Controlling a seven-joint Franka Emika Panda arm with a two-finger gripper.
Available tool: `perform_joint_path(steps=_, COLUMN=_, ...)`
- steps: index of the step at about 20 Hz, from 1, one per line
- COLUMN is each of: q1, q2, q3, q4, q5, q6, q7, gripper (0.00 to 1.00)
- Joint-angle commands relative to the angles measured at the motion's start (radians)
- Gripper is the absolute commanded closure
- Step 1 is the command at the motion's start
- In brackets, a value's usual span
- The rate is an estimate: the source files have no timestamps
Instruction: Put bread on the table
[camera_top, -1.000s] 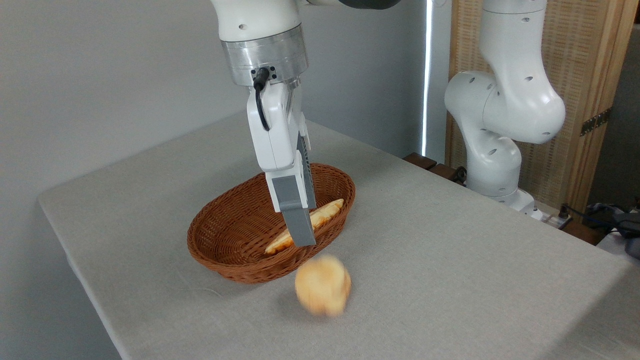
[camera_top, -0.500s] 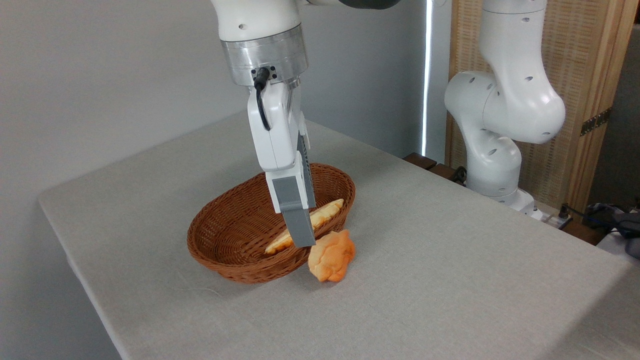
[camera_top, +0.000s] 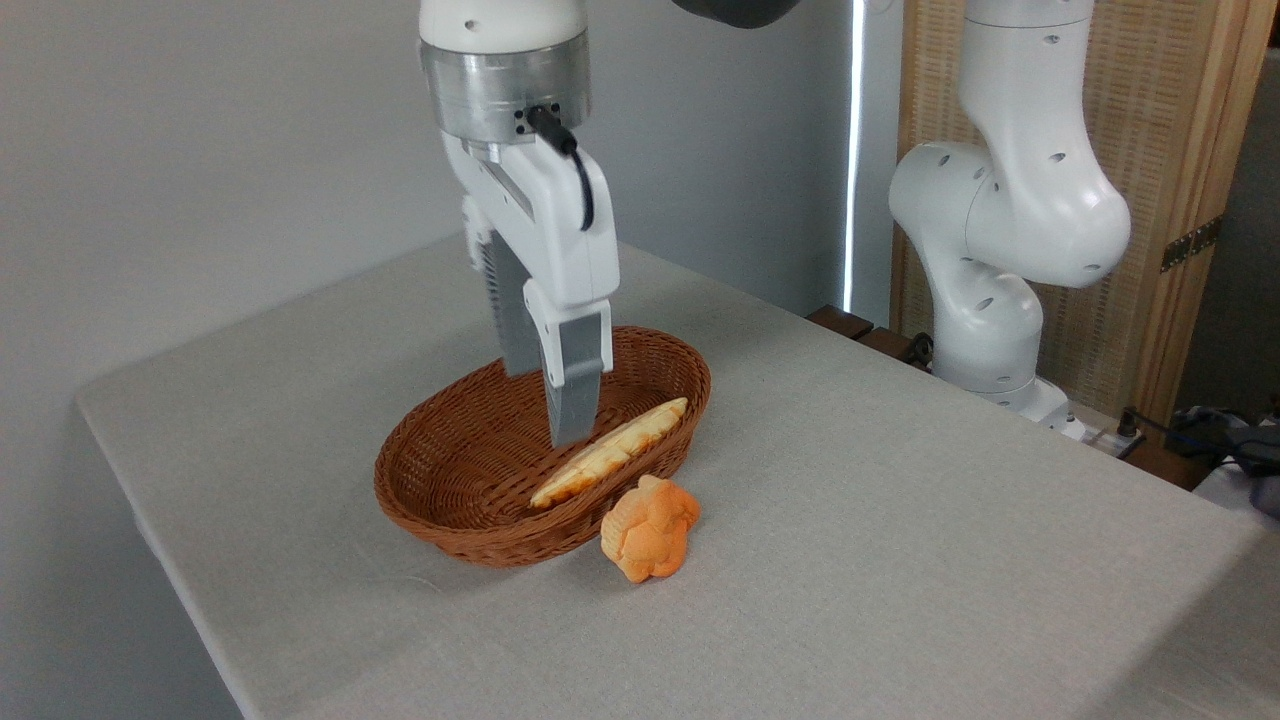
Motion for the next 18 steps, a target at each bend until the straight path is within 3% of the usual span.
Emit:
perform_joint_path(steps=1, q1=-0.006, q2=0.005, q3=-0.021, q4=0.025, q5=-0.062, q6=-0.031, q7=-0.226, gripper=0.0)
perform_joint_path(steps=6, q1=-0.006, q2=0.006, q3=-0.049, q4=0.025, q5=-0.062, q6=-0.029, q7=-0.334, gripper=0.0)
perform_joint_path(steps=18, q1=-0.016, q2=0.004, q3=-0.052, q4=0.022, q5=-0.048, q6=-0.029, q7=-0.353, gripper=0.0)
